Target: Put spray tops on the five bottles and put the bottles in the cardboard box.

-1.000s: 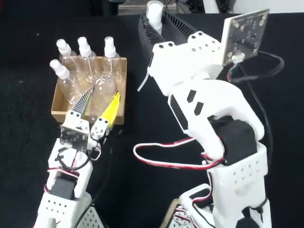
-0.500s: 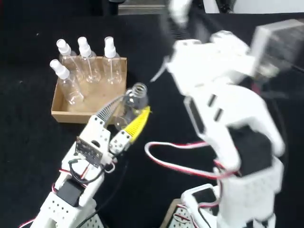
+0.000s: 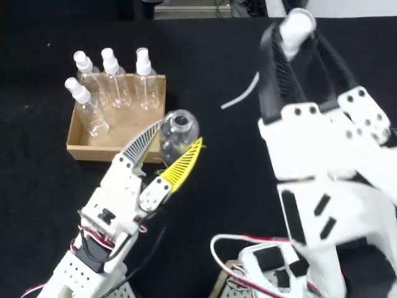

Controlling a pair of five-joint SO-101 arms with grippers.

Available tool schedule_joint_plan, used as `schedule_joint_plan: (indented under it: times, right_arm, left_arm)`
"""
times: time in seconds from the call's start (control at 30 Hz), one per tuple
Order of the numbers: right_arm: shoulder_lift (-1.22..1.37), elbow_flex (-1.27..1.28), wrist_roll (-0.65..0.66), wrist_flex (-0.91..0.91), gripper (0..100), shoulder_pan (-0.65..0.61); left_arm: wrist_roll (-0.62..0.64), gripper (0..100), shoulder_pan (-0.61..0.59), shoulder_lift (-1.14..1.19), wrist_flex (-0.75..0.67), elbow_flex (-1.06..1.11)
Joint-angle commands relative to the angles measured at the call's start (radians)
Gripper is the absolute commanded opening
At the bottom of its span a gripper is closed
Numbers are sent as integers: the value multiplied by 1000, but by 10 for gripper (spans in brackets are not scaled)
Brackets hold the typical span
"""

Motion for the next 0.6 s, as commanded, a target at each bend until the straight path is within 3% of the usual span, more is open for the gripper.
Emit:
schedule_joint_plan:
  times: [0.0,0.57]
  right_arm:
    - [-19,1,-6,-23,11,20]
    - [-28,54,-77,-63,14,14]
  left_arm:
    - [6,30,10,-15,144,19]
    - [6,30,7,-9,183,19]
